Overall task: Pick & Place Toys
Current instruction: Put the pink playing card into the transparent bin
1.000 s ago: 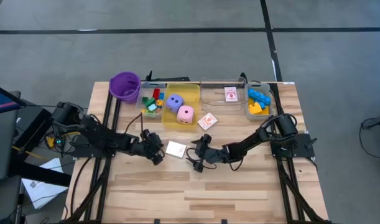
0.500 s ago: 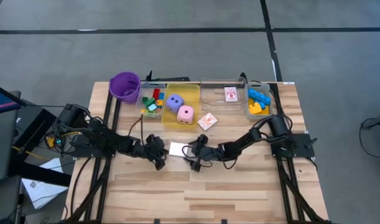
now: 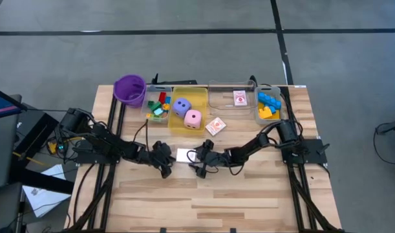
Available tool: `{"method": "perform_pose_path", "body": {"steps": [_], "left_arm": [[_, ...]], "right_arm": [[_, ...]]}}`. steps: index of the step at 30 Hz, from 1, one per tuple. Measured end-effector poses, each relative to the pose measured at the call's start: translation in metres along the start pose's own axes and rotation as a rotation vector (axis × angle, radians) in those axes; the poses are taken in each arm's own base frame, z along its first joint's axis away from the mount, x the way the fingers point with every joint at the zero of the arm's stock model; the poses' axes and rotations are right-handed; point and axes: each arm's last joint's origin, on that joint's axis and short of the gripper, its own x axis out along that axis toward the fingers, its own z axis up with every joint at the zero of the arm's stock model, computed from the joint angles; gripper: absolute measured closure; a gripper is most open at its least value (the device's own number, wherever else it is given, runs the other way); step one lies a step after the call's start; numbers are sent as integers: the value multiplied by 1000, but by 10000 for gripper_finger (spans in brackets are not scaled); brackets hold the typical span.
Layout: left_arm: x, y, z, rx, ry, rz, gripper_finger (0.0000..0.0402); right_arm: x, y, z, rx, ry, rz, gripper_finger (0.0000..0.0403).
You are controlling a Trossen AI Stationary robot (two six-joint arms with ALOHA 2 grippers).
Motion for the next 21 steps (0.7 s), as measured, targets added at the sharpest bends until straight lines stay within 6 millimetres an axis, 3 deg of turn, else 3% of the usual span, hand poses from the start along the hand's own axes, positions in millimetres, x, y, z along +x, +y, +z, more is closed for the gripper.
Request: {"method": "perform_pose_path", "body": {"steps": [13, 21], "left_arm": [[0, -4, 4, 4, -29, -54, 402], [0, -2, 4, 36, -68, 14, 401]], "right_arm": [[1, -2, -1, -1, 13, 0, 10], [0, -2, -1, -4, 27, 3, 74]]}}
